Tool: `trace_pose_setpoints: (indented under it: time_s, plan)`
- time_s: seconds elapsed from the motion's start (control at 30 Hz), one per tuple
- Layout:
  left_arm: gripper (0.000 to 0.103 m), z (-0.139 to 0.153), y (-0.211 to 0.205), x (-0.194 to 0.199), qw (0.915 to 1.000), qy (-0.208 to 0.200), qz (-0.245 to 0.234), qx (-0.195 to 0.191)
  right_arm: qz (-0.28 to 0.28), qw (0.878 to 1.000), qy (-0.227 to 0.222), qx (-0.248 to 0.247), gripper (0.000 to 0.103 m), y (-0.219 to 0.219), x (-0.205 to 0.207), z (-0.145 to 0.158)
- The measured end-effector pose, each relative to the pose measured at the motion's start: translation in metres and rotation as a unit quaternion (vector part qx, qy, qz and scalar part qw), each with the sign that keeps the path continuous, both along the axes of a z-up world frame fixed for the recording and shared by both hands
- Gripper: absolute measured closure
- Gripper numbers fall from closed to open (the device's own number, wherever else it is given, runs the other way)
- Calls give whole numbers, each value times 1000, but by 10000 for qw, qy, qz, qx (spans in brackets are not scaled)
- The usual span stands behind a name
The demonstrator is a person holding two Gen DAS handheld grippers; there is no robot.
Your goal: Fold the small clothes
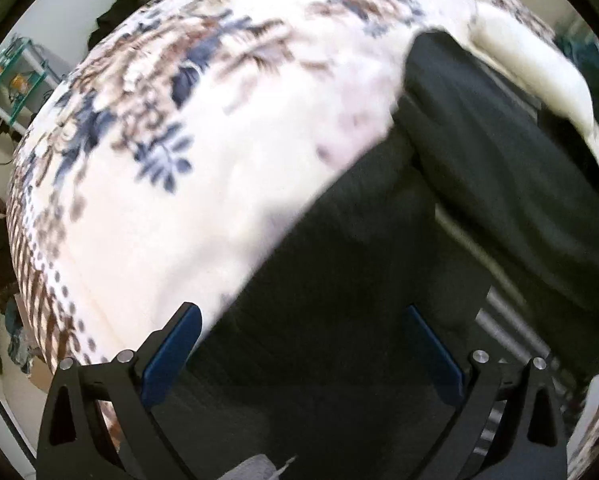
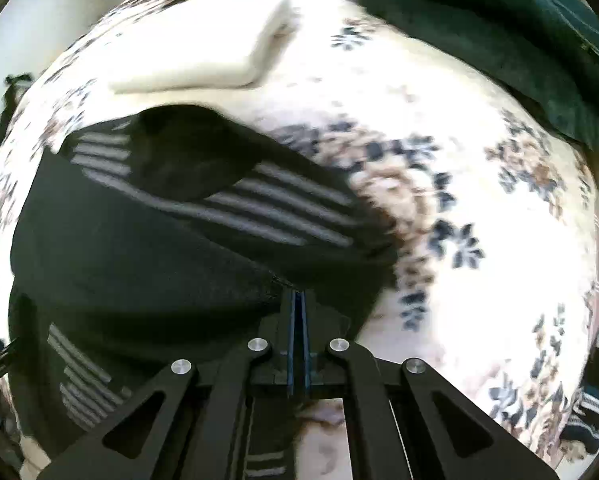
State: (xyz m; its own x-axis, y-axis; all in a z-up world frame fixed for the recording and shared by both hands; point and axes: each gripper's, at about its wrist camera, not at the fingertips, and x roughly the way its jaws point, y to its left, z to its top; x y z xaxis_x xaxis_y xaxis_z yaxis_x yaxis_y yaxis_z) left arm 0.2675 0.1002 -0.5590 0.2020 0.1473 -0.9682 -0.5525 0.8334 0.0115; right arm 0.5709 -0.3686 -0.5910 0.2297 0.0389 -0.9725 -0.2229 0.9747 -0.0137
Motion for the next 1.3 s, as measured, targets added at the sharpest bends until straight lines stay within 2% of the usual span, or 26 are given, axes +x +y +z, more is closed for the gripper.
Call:
trace_pose_setpoints:
  time_s: [0.07, 0.1, 0.17, 0.2, 0.27, 0.3, 0.37, 0.43, 0.47, 0.5, 0.53, 0.57, 0.6, 0.7, 0.77, 0.87, 0.9, 0.93, 1.0, 1.07, 1.13, 1.17, 1.2, 1.23, 1.27, 1.3]
  plan:
    - [0, 5, 8, 4, 9999, -66, 82, -57, -115, 9984, 543, 77, 100, 0, 12, -25]
    - [0, 6, 13, 8, 9998, -91, 131, -108, -161, 9932, 1148, 136, 100, -2, 20, -48]
    - [0, 10, 24, 17, 9991, -202, 276, -259, -291, 9865, 1605, 124, 91, -5, 23, -63]
    - [0, 12, 29, 22, 9983, -295, 344, -369, -434, 9860, 1606, 104, 89, -6, 26, -61]
    - [0, 14, 43, 36, 9946, -567, 563, -661, -693, 9890, 1270, 314, 77, -4, 32, -37]
    - [0, 13, 45, 37, 9919, -731, 631, -823, -731, 9898, 1130, 471, 74, 0, 34, -25]
    - [5, 9, 60, 56, 9819, -1093, 762, -1343, -751, 9858, 1011, 1112, 67, 18, 39, -2]
    - [19, -2, 66, 75, 9736, -1293, 691, -1751, -552, 9762, 1184, 1732, 65, 52, 51, 7]
    - [40, -7, 64, 81, 9736, -1232, 668, -1804, -402, 9711, 1290, 1969, 65, 72, 58, 8]
    - [67, -13, 63, 88, 9724, -1202, 619, -1901, -169, 9636, 1452, 2237, 65, 104, 68, 7]
    - [79, -20, 62, 92, 9699, -1204, 550, -2042, -34, 9606, 1514, 2333, 64, 126, 72, 8]
    - [90, -26, 63, 96, 9683, -1202, 497, -2131, 127, 9570, 1560, 2442, 58, 153, 80, 6]
    - [98, -30, 62, 96, 9664, -1282, 446, -2185, 349, 9528, 1629, 2540, 54, 183, 88, 3]
    - [102, -31, 59, 91, 9668, -1366, 304, -2138, 825, 9470, 1736, 2572, 47, 264, 109, -14]
    - [103, -35, 60, 84, 9664, -1333, 329, -2174, 960, 9476, 1822, 2440, 47, 310, 121, -28]
    - [103, -43, 68, 72, 9593, -1362, 494, -2424, 1113, 9464, 2089, 2197, 48, 366, 137, -59]
    - [103, -44, 71, 69, 9538, -1383, 548, -2611, 1173, 9456, 2196, 2094, 56, 380, 138, -67]
    - [103, -44, 74, 66, 9476, -1427, 648, -2783, 1268, 9434, 2237, 2096, 93, 391, 137, -73]
    - [101, -41, 82, 62, 9369, -1537, 808, -3033, 1228, 9508, 2082, 1939, 95, 397, 137, -71]
    - [100, -38, 92, 60, 9230, -1617, 1008, -3342, 963, 9564, 1866, 2028, 96, 385, 142, -63]
    - [82, -38, 98, 61, 9028, -1842, 1177, -3703, 613, 9557, 1843, 2212, 96, 369, 152, -62]
    - [52, -40, 99, 65, 8945, -1924, 1225, -3846, 478, 9532, 1930, 2276, 96, 362, 155, -64]
    - [40, -42, 100, 69, 8888, -1976, 1249, -3943, 433, 9513, 1990, 2314, 96, 359, 156, -67]
    - [40, -45, 98, 76, 8801, -2044, 1262, -4094, 399, 9500, 2039, 2331, 96, 354, 155, -69]
    - [40, -49, 96, 83, 8759, -2035, 1234, -4198, 369, 9486, 2090, 2350, 96, 352, 154, -70]
    - [46, -50, 95, 88, 8757, -2027, 1193, -4218, 299, 9451, 2165, 2429, 96, 350, 154, -72]
